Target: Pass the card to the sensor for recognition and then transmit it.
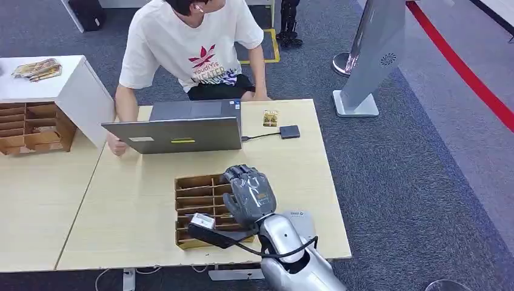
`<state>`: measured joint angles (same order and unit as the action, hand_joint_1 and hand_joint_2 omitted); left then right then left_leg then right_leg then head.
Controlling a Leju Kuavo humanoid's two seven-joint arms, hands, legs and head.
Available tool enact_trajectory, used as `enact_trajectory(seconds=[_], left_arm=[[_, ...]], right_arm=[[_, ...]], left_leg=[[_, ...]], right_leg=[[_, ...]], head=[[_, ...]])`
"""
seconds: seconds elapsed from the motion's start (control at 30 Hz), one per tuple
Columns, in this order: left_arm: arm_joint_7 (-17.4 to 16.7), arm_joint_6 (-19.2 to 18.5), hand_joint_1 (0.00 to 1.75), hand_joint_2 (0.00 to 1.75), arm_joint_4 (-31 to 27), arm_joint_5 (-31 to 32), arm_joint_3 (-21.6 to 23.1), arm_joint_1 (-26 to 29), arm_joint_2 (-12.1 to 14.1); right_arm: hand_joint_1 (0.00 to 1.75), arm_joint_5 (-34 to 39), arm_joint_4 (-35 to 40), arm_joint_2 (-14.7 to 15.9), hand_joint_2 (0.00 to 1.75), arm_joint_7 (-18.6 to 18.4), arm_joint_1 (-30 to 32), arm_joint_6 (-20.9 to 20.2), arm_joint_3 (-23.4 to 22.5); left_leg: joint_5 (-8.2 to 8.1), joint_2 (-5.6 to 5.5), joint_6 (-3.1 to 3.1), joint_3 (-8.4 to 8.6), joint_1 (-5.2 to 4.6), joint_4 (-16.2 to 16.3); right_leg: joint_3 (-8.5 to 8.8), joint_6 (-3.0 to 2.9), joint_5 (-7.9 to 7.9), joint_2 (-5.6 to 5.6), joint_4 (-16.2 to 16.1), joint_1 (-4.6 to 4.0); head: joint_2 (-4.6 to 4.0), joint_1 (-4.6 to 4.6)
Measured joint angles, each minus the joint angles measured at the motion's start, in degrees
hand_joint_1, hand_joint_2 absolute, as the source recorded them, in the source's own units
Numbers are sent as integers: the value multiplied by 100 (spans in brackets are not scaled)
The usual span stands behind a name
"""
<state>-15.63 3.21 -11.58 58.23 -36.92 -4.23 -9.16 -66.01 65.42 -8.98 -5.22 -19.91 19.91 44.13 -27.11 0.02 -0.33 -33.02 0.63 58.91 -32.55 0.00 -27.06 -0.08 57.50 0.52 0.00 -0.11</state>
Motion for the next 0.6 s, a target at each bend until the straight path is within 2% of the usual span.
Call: enact_trajectory(seconds=[0.37,0.6], left_arm=[[-4,-15,0,0,0,33,-2,-3,-2],[-28,-31,0,0,0,79,0,-18,-7]], right_arm=[[84,2,-162,-50,175,0,-86,-7,0],[91,4,-380,-107,175,-42,-207,0,-13]], left_leg=[[0,0,0,0,0,0],[1,0,1,0,0,0]], right_leg=[[0,0,0,0,0,0],[0,0,0,0,0,0]], head=[[0,0],[0,0]])
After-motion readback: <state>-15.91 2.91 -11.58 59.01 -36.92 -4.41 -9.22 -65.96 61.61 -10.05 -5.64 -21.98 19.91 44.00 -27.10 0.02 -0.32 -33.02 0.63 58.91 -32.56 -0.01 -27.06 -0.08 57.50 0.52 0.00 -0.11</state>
